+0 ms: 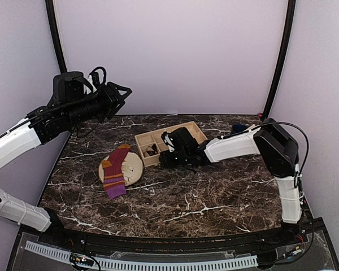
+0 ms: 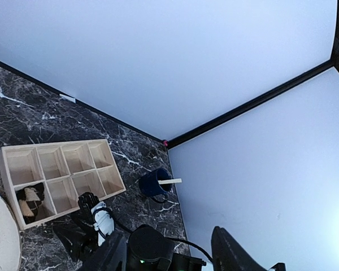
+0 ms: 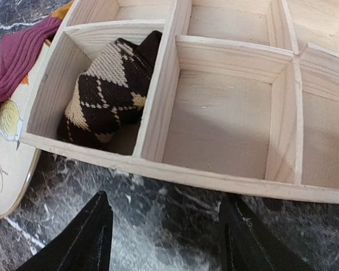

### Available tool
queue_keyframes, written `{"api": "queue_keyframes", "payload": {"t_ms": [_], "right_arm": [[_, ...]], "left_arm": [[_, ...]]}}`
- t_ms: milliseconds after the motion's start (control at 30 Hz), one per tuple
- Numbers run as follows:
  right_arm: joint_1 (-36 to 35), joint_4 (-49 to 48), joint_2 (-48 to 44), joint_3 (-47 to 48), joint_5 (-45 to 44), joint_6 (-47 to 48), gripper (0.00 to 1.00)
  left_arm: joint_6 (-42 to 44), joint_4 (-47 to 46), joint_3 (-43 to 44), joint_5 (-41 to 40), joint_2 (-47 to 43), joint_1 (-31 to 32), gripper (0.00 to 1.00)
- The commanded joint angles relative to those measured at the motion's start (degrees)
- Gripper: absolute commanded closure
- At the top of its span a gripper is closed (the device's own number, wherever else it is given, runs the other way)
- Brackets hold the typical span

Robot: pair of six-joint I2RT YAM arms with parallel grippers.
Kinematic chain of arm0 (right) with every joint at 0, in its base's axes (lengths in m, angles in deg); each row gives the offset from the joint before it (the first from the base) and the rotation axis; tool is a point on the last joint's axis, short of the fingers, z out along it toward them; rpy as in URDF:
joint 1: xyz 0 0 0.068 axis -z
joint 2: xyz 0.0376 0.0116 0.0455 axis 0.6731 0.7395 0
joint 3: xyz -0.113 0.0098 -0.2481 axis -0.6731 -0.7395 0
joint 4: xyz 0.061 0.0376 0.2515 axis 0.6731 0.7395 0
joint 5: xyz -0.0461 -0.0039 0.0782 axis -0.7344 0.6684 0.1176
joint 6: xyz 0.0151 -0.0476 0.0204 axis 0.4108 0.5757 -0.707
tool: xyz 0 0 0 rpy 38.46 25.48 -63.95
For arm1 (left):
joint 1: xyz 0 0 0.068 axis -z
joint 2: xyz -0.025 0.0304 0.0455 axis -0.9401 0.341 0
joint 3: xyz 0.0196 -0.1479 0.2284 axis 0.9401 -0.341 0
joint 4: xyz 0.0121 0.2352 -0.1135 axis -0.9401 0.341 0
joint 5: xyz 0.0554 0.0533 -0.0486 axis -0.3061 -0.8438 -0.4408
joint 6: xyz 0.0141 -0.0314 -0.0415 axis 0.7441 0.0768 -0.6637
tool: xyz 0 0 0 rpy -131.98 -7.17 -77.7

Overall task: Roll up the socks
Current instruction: Move the storage box to the center of the board.

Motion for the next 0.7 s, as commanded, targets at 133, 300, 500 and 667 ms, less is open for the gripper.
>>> {"api": "queue_keyframes", "payload": {"t_ms": [133,300,500,667], "right_arm": [[2.6,3.5,7.5,11.6,1.0,0.2,0.41],[4.5,3.0,10.2,15.1,2.4,-1.0,0.41],[6.0,3.9,13.7,20.4,3.3,-0.8,0.41],[6.8,4.6,16.8,25.3,4.3,-0.6,0.41]], "left_arm": [[0.1,3.5,-2.0,-9.4,-3.9,-0.6,0.44],[2.0,3.1,-2.1,-9.6,-4.5,-0.8,0.43],[2.4,3.1,-2.0,-9.7,-4.1,-1.1,0.42],[2.7,2.2,-2.3,-8.7,-3.6,-1.2,0.42]]}}
